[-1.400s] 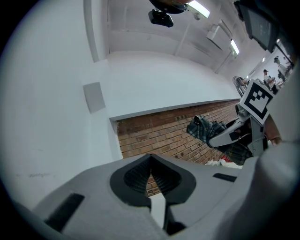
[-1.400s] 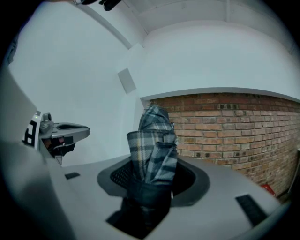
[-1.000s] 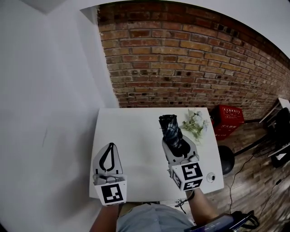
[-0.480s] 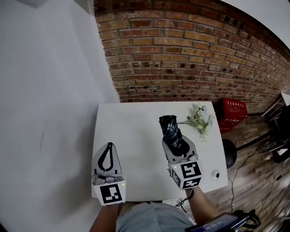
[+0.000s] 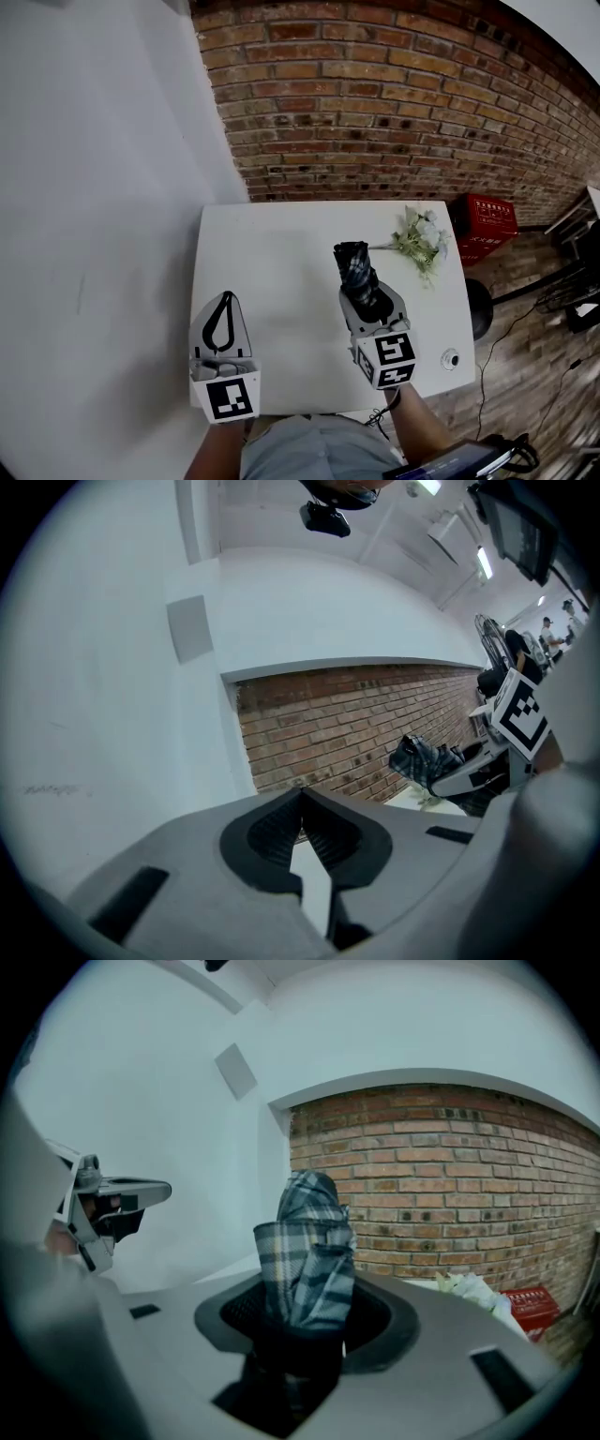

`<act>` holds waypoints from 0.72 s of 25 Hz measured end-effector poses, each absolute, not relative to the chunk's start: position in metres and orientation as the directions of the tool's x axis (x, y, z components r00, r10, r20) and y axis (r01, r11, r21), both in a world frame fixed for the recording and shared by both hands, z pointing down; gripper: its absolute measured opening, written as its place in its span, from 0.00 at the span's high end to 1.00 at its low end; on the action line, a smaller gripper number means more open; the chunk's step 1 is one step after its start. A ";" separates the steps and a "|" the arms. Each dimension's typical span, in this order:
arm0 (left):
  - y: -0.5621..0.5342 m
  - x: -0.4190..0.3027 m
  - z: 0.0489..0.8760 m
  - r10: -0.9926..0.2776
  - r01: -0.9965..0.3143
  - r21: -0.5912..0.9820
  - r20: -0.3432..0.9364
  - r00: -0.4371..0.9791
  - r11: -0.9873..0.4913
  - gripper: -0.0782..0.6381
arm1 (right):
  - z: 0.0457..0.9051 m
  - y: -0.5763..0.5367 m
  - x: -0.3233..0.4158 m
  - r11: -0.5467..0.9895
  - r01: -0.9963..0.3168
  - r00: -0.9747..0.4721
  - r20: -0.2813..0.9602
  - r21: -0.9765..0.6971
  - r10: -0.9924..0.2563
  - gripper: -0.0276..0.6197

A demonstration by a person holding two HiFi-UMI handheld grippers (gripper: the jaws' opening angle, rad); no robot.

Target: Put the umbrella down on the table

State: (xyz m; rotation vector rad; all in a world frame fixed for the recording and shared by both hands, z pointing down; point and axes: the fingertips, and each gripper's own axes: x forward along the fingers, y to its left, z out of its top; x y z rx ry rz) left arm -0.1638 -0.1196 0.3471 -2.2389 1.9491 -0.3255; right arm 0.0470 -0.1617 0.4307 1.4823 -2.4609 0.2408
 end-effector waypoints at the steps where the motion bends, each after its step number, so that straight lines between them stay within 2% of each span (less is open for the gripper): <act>1: -0.121 -0.164 0.348 -0.989 -0.956 -0.255 0.064 0.130 -0.142 0.88 | 0.434 -0.162 0.048 0.465 -0.885 -0.445 0.310 -0.010 -0.840 0.65; 18: -0.141 -0.155 0.370 -0.984 -0.954 -0.250 0.106 0.144 -0.166 0.88 | 0.495 -0.170 0.062 0.449 -0.893 -0.419 0.415 -0.029 -0.808 0.65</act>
